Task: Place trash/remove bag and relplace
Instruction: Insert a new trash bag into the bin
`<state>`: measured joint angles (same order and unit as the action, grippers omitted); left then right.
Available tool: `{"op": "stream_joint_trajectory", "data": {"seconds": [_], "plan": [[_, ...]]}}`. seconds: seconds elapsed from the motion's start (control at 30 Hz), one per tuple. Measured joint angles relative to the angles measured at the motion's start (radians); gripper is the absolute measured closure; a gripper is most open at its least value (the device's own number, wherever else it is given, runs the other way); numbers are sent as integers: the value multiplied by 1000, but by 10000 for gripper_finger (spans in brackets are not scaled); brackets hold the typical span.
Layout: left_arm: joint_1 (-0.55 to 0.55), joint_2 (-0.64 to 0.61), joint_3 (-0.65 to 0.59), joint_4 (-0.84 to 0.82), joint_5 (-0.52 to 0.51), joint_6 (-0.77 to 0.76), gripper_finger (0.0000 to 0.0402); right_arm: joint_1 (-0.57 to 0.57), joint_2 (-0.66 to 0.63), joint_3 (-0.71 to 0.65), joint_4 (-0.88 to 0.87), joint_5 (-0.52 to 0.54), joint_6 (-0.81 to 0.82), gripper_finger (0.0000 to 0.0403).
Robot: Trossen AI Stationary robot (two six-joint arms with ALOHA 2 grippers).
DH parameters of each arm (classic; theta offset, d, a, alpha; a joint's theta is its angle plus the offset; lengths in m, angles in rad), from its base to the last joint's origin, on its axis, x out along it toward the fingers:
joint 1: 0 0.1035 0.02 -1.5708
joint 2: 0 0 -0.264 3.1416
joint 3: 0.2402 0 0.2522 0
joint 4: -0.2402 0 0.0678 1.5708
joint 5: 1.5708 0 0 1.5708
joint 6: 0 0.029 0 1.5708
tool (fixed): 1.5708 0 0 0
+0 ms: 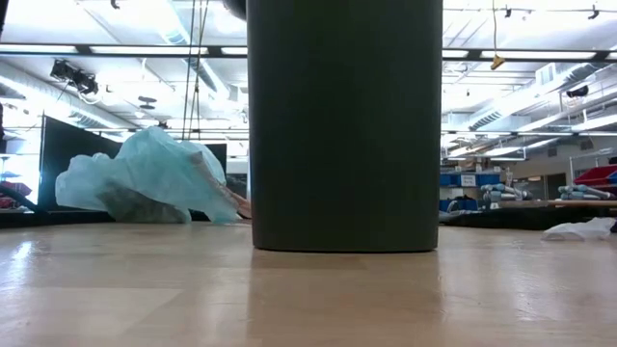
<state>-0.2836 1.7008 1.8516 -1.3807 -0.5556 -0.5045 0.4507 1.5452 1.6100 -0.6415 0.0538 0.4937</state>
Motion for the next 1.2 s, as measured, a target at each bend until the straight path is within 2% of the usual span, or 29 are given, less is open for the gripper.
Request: {"op": "stream_joint_trajectory", "data": {"seconds": [0.17,0.4,0.83,1.03,1.2], "plan": [[0,1,-4,22,-2,0,385,0,0,-1,-50,-5,14,403],[0,1,-4,38,-16,1,385,0,-6,-73,-42,-23,60,403],[-19,-5,-74,114,-35,-47,385,39,0,-95,-99,124,-25,403],[-23,-3,-76,132,-122,-50,385,31,-2,-95,-170,158,-27,403],[-22,-1,-78,151,-147,-50,385,26,-2,-95,-173,162,-42,403]]}}
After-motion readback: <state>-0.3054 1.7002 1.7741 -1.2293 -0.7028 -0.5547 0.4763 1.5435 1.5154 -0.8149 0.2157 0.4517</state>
